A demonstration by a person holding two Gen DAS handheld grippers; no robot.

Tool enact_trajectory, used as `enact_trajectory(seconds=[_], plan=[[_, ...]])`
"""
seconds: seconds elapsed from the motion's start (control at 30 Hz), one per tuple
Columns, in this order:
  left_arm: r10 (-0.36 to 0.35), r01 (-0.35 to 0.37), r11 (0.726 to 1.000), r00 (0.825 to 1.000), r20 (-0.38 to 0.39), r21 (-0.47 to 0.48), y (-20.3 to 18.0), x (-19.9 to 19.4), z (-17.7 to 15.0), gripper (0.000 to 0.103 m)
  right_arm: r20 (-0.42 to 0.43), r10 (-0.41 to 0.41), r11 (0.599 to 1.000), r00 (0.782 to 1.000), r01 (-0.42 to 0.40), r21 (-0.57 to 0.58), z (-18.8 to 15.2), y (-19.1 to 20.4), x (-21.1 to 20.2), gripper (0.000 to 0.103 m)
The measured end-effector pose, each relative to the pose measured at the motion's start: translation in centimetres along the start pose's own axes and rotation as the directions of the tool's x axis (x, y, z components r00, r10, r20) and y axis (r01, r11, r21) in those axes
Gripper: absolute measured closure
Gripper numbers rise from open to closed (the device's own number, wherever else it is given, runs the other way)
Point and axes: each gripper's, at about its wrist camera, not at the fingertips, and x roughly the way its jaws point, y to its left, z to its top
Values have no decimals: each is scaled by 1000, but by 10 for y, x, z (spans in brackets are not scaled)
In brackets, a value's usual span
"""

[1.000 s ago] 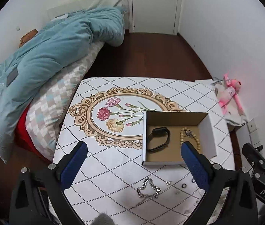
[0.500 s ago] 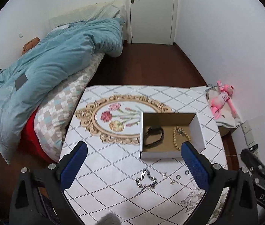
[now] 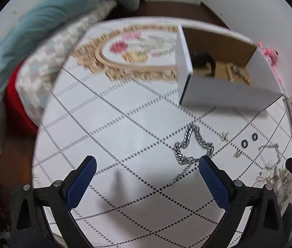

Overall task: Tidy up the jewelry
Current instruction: 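Lift both tools out of the box and back over the table, then grasp the chunky silver chain with the left tool while the right tool grasps the thin silver bracelet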

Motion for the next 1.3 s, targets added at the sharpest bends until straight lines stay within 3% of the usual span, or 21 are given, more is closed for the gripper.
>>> enact_trajectory(seconds=[0.17, 0.23, 0.3, 0.37, 0.43, 0.47, 0.5, 0.63, 0.73, 0.8, 0.97, 1.3], plan=[[-41, 42, 999, 998, -42, 21, -11, 19, 4, 5, -16, 5, 1000, 1000, -5, 9, 4, -1, 13, 23], [-41, 43, 998, 998, -53, 38, -16, 24, 5, 12, -17, 6, 1000, 1000, -6, 6, 6, 1, 16, 23], [-55, 59, 997, 995, -81, 45, -21, 31, 6, 35, -24, 11, 1000, 1000, -11, 4, 6, 2, 18, 24], [-50, 54, 997, 996, -72, 56, -25, 32, 7, 43, -31, 9, 1000, 999, -9, -1, 8, 3, 23, 24], [-53, 57, 995, 997, -54, 81, -30, 29, 8, 65, -40, 10, 1000, 999, -10, -4, 11, 3, 26, 25], [-56, 61, 994, 997, -49, 96, -33, 27, 8, 85, -44, 4, 1000, 999, -5, -10, 10, 4, 28, 25], [-61, 66, 992, 997, -51, 105, -35, 26, 8, 96, -47, 1, 1000, 999, -2, -15, 10, 5, 29, 27], [-83, 87, 990, 996, -43, 114, -35, 21, 6, 98, -55, -9, 999, 998, 7, -33, 8, 6, 39, 37], [-128, 130, 986, 991, -28, 100, -33, 9, 0, 98, -29, -4, 999, 1000, 3, -54, 6, 10, 37, 51], [-161, 162, 983, 987, -11, 89, -30, -5, -2, 102, -31, -10, 998, 999, 8, -67, 5, 14, 34, 98], [-212, 209, 974, 977, 25, 82, -33, -34, -9, 103, -57, 86, 995, 995, -88, -41, 4, 17, 28, 99], [-305, 300, 952, 948, 95, 66, -19, -74, 15, 103, 36, 237, 971, 971, -237, -20, 12, 17, -31, 101]])
